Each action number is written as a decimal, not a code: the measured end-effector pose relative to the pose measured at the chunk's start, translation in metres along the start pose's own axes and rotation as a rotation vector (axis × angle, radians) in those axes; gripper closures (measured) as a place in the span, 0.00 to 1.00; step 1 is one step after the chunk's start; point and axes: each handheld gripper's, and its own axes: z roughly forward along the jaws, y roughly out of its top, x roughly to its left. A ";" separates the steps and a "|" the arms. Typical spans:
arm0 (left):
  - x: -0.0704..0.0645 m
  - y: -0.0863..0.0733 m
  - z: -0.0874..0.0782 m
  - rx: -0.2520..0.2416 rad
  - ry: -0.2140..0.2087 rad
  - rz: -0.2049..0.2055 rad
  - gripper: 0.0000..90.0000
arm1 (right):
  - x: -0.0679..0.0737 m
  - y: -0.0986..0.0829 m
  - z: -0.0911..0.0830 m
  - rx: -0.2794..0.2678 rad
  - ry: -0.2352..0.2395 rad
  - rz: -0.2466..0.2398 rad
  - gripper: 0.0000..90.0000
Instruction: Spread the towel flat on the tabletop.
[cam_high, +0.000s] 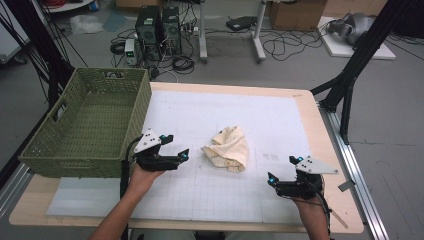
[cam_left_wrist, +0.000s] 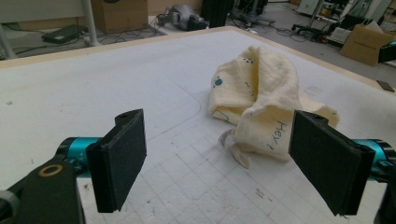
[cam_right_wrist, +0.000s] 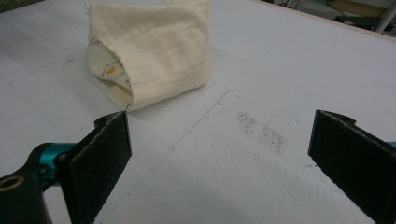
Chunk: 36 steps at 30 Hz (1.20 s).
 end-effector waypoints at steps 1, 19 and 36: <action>0.000 0.000 0.000 0.000 0.002 0.001 0.22 | 0.001 0.000 0.001 0.004 -0.001 -0.011 0.06; 0.005 -0.003 -0.004 -0.010 0.018 -0.013 0.22 | 0.023 0.029 0.039 0.000 0.119 -0.069 0.08; 0.007 -0.007 -0.004 0.000 0.019 -0.034 0.22 | 0.066 0.075 0.131 0.164 0.182 -0.310 0.62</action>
